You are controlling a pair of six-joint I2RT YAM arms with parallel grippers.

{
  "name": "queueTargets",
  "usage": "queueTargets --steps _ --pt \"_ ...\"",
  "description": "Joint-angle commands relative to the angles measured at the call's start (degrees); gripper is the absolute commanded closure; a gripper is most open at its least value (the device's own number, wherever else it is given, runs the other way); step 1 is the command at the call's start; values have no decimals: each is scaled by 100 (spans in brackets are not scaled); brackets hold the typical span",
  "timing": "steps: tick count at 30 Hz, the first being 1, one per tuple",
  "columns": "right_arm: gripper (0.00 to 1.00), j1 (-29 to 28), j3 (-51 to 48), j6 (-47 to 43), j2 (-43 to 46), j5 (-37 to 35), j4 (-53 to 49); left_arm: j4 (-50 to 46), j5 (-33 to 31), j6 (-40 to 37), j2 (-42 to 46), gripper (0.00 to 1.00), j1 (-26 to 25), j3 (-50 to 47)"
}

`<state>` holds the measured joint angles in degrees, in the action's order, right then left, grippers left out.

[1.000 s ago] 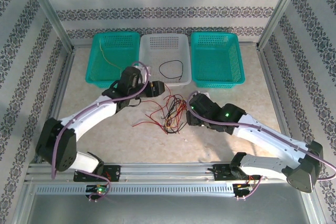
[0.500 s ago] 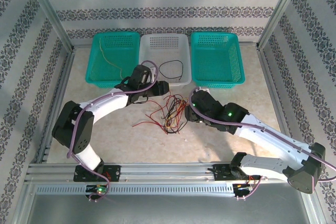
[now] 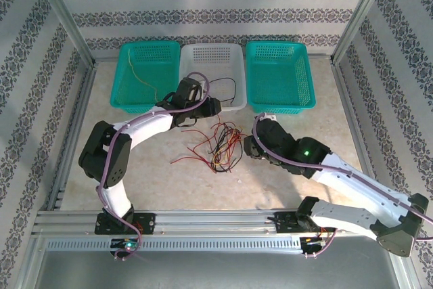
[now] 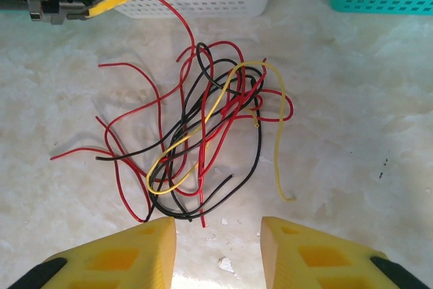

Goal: Untangle the cables

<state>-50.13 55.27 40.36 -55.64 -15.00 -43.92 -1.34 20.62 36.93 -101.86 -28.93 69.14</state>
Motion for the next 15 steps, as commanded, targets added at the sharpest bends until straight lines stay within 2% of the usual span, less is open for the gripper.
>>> queueTargets --steps 1,4,10,15 --pt "65 -8 -47 36 87 -170 -29 -255 -92 17 19 64 -99 48" --pt "70 -3 -3 7 47 -169 -20 -274 -89 -1 -33 75 -100 78" --pt "73 7 75 29 105 -213 -30 -380 -86 -92 25 100 -96 178" --pt "73 -6 267 -199 130 -69 244 -420 195 -225 608 100 -96 318"
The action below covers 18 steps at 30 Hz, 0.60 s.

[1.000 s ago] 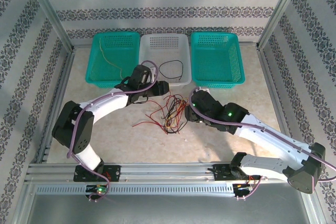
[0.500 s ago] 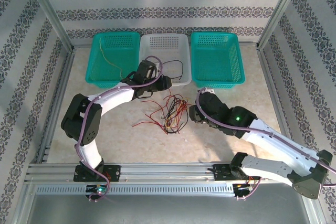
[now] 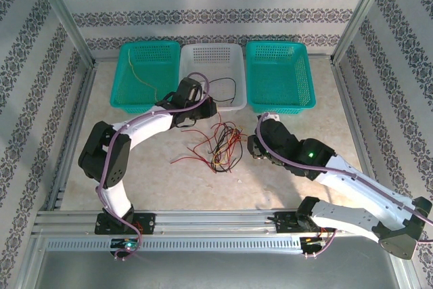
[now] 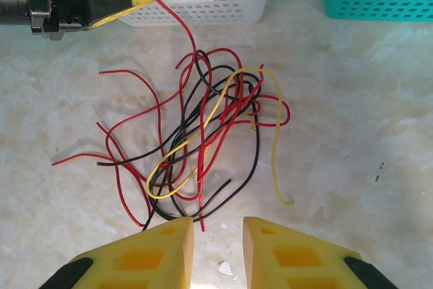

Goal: Untangle the cables

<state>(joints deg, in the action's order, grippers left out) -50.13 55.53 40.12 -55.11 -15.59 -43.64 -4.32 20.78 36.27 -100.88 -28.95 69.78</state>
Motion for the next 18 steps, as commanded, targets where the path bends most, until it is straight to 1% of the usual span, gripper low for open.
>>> queueTargets --steps 1,2,3,5,7,10,13,18 --pt "73 -14 314 -232 55 -10 268 -39 361 -172 705 100 -94 249" --pt "71 -21 370 -277 38 -22 327 55 512 -173 888 100 -94 224" --pt "67 -36 426 -338 31 -12 427 173 702 -158 1103 100 -93 179" --pt "56 -57 528 -469 14 57 668 217 956 -162 1505 100 -98 109" --pt "44 -68 603 -605 -9 189 996 119 1102 -190 1946 100 -98 59" --pt "34 -66 744 -799 -144 367 1419 54 1192 -136 2549 100 -97 -63" --pt "30 -64 1011 -969 -442 557 1716 25 1234 -27 3028 100 -97 -122" --pt "30 -70 1525 -1068 -1046 670 1922 101 1266 205 3578 100 -93 -153"
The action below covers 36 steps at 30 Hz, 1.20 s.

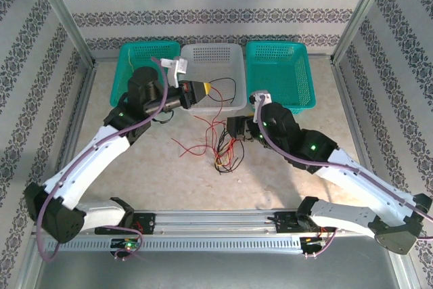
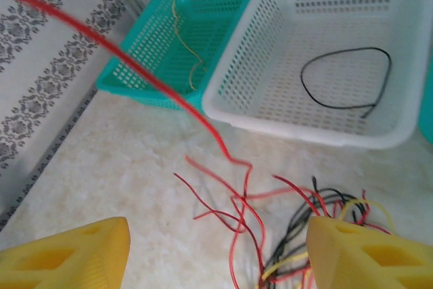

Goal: Untangle the cables

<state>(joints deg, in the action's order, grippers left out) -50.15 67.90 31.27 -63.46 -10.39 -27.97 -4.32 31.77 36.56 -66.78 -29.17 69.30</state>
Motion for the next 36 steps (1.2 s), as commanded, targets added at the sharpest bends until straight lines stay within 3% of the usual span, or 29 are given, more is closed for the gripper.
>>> queueTargets --steps 1,8,13,17,21,24,27,28,30,36 --pt "30 -69 364 -199 -318 155 401 176 188 253 244 100 -73 -111" --pt "29 -54 738 -383 -844 -9 612 490 365 594 381 100 -64 -29" --pt "40 72 902 -459 -1005 -26 688 596 511 727 384 100 -63 5" --pt "74 202 1047 -516 -1067 9 696 723 572 769 426 100 -49 -40" --pt "99 243 1153 -601 -1048 37 683 676 532 774 424 100 29 -61" --pt "100 234 1221 -658 -964 0 644 666 455 763 411 98 85 -144" --pt "100 234 1284 -709 -836 -33 626 712 262 628 401 41 109 -446" --pt "100 234 1316 -703 -790 -33 633 809 213 570 394 29 112 -650" --pt "100 234 1373 -679 -700 -13 669 1195 168 474 409 22 113 -1134" --pt "100 251 1589 -562 -461 60 867 1891 -88 456 556 16 106 -2218"
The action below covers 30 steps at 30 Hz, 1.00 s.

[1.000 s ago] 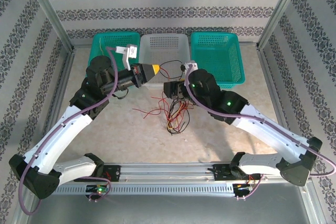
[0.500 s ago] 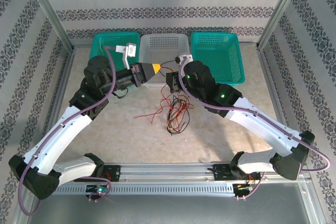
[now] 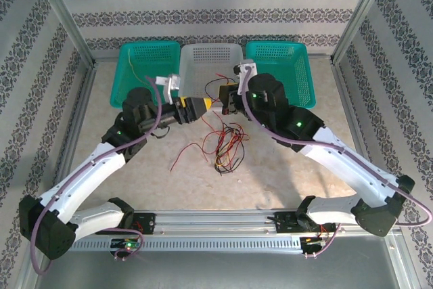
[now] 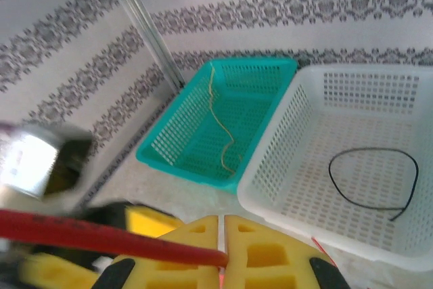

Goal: Untangle the cables

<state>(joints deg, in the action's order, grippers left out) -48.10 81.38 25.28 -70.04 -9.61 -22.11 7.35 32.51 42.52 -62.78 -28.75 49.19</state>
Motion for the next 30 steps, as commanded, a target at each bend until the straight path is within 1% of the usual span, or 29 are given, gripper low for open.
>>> queueTargets --steps 1,3,7,10,15,19,23,25,30 --pt "100 46 280 49 225 36 338 766 -175 -160 155 15 66 -300" --pt "100 46 395 97 260 100 394 839 -116 -167 96 14 59 -394" --pt "100 46 568 161 341 221 563 1335 130 -70 -199 15 58 -551" --pt "100 55 678 153 377 204 677 1495 106 -29 -464 16 63 -623" --pt "100 154 807 135 384 173 734 2176 324 323 -844 20 63 -829" --pt "100 356 794 300 402 361 868 2191 335 337 -822 21 63 -957" --pt "100 536 800 480 413 580 1053 1698 232 -54 -664 20 61 -945" --pt "100 603 817 553 419 694 1111 1535 207 -171 -667 22 58 -889" --pt "100 700 857 692 447 886 1208 1717 335 -127 -909 26 61 -799"
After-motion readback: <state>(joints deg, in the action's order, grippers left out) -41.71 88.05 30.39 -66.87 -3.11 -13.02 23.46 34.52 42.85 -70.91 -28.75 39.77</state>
